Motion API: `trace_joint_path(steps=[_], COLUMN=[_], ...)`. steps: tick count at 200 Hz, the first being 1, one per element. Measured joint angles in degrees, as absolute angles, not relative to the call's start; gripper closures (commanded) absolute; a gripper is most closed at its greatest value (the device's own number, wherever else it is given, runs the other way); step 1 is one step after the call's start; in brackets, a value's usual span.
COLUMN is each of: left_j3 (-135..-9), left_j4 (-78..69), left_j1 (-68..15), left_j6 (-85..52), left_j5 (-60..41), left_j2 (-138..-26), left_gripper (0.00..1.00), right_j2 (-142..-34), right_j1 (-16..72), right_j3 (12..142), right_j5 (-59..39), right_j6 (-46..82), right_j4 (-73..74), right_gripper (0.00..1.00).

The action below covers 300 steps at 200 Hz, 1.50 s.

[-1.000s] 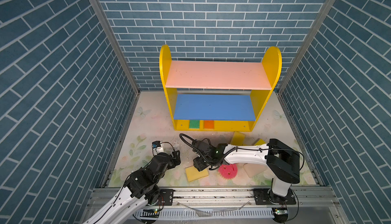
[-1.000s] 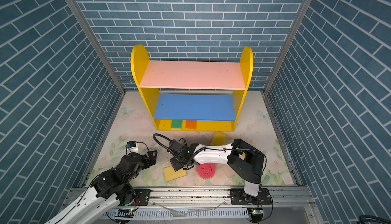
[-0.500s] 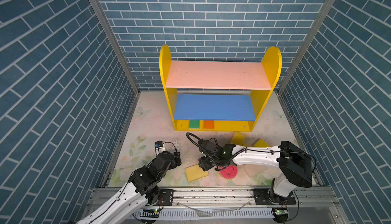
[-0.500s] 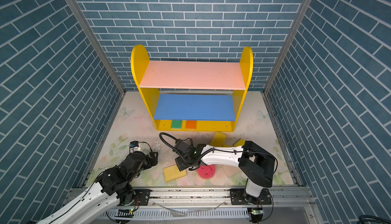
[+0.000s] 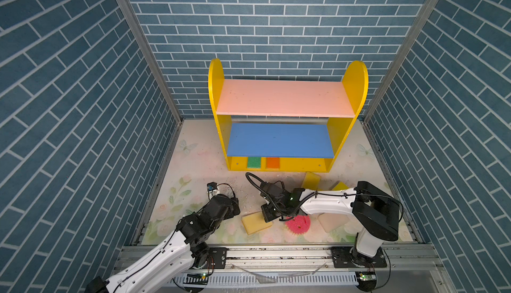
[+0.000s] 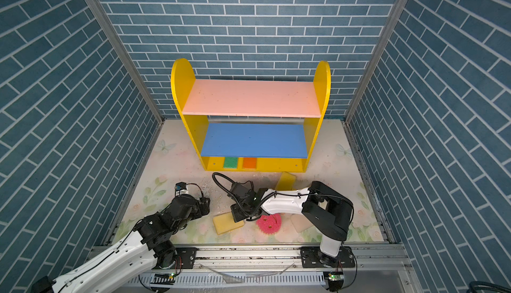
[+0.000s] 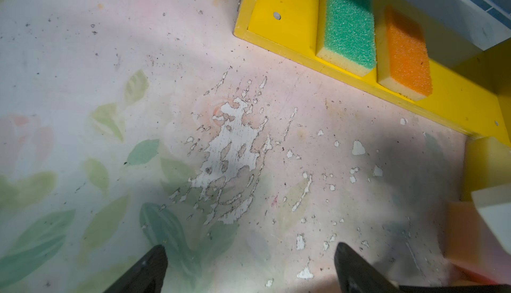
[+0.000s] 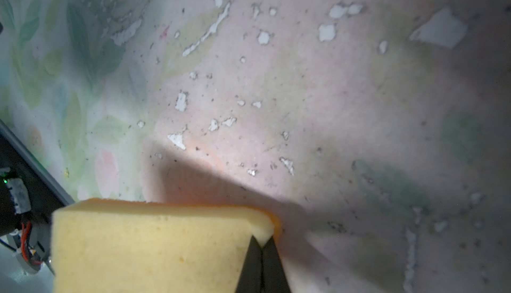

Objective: Place and organize the cleaning sponges onto the shelf

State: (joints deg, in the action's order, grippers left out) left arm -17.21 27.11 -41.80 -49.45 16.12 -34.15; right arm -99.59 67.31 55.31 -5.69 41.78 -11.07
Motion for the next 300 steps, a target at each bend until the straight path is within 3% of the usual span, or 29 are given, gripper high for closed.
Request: trace_joint_path(steps=[104,149,176,201,254,300], left_j3=[-27.11,-27.42,-27.4,-27.38,-27.29,-27.29], left_j4=[24.25,16.88,9.96,4.16,0.23,0.43], left_j1=[-41.43,-41.36,-41.36,-41.36,-40.99,-40.93], left_j6=[-39.4,-37.52,-38.59,-39.79,-40.4,-40.21], left_j5=[8.4,-1.8,-9.06,-14.81,-17.21,-16.38], left_j2=[-35.57,-30.68,-33.23,-38.68,-42.13,-43.18], left_gripper=[0.03,0.0,0.0,0.05,0.15,0.05], right_j2=[-81.38,-78.54,-78.54,-78.54,-78.02,-76.29], right_j1=[58.78,57.71,57.41,57.36,56.16,55.94], right_j3=[51.46,50.76,50.76,50.76,50.59,50.39], right_j5=[-0.73,-2.44,-3.49,-4.01,-5.56,-5.85], right_j6=[42.19,42.24,42.22,42.22,42.78,43.29], right_j4=[-10.63,-8.71,-8.27,-7.62,-5.52,-4.45], right_gripper=[1.0,1.0,1.0,1.0,1.0,1.0])
